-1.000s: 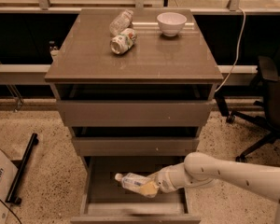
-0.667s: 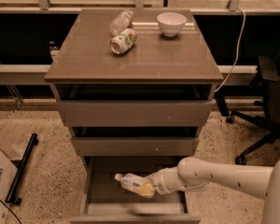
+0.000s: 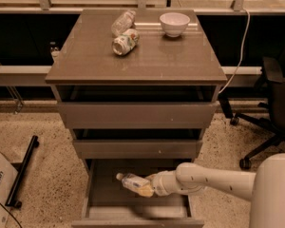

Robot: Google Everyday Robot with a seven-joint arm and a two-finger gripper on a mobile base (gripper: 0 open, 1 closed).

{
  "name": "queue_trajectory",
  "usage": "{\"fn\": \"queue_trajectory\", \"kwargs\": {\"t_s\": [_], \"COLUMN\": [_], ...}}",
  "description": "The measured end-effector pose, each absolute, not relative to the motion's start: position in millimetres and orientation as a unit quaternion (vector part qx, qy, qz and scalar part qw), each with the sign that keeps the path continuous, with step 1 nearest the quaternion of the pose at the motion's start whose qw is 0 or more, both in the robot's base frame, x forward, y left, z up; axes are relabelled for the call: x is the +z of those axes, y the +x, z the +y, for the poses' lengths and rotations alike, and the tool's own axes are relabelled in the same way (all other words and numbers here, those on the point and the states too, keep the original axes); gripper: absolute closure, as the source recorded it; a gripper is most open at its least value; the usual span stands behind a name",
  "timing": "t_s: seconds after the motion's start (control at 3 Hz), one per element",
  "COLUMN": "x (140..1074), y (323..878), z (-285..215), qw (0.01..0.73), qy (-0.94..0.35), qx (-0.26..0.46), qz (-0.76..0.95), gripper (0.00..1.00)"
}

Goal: Place blue plastic bottle into bottom drawer

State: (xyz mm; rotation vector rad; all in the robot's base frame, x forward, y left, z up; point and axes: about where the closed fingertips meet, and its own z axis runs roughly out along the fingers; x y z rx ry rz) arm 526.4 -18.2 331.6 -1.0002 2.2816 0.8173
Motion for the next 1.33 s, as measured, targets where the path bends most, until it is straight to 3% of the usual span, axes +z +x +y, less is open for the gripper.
{"fn": "queue_trajectory", "kwargs": {"t_s": [1.33], "x": [224.2], "y": [555.0], "z": [-18.4], "qw": [0.247], "qy": [-0.314], "qx": [0.360], "qz": [0.843], "gripper": [1.00]}}
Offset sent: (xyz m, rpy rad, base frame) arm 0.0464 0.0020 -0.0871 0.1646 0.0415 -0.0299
